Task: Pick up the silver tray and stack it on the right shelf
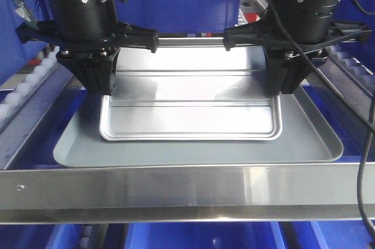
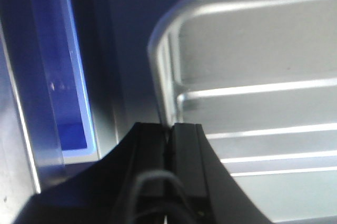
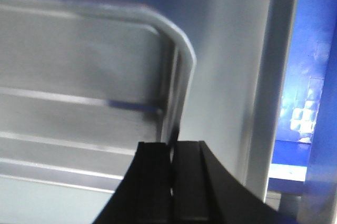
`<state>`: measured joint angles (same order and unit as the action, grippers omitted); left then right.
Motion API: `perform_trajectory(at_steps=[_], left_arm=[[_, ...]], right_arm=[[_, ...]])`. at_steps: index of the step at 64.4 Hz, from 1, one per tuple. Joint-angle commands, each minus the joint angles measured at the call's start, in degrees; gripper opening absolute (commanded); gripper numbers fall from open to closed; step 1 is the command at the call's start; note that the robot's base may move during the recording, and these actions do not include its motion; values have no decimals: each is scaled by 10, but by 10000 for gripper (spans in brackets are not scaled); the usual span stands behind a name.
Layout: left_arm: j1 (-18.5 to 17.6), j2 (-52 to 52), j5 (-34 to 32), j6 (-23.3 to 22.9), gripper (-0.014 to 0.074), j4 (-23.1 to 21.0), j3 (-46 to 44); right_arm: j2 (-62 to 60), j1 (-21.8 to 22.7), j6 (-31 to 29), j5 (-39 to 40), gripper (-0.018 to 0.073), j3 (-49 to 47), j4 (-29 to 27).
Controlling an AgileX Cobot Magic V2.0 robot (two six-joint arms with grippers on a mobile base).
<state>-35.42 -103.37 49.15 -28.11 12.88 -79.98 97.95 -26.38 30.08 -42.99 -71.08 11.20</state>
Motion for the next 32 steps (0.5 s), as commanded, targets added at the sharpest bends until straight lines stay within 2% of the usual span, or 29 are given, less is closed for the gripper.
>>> perform_trajectory(at_steps=[1, 5, 10, 16, 19, 21, 26, 32], left_arm=[[2, 28, -19, 13, -90, 12, -18], [2, 28, -22, 13, -90, 10, -18], [2, 28, -29, 13, -41, 9, -18], [2, 28, -34, 13, 121, 7, -18], [2, 28, -34, 13, 214, 6, -18], [2, 28, -34, 13, 275, 6, -18], [2, 28, -33, 13, 396, 6, -18], [2, 28, -30, 13, 454, 5, -20]], right_arm=[[-28, 5, -6, 26, 90, -22, 14], [-28, 5, -6, 26, 169, -22, 14], [-28, 5, -6, 26, 302, -22, 14], [-28, 5, -6, 24, 466, -22, 14], [-28, 5, -6, 24, 510, -22, 15], [-28, 5, -6, 24, 538, -22, 15], [-28, 5, -6, 25, 540, -22, 15], [-30, 5, -6, 26, 539, -22, 15]])
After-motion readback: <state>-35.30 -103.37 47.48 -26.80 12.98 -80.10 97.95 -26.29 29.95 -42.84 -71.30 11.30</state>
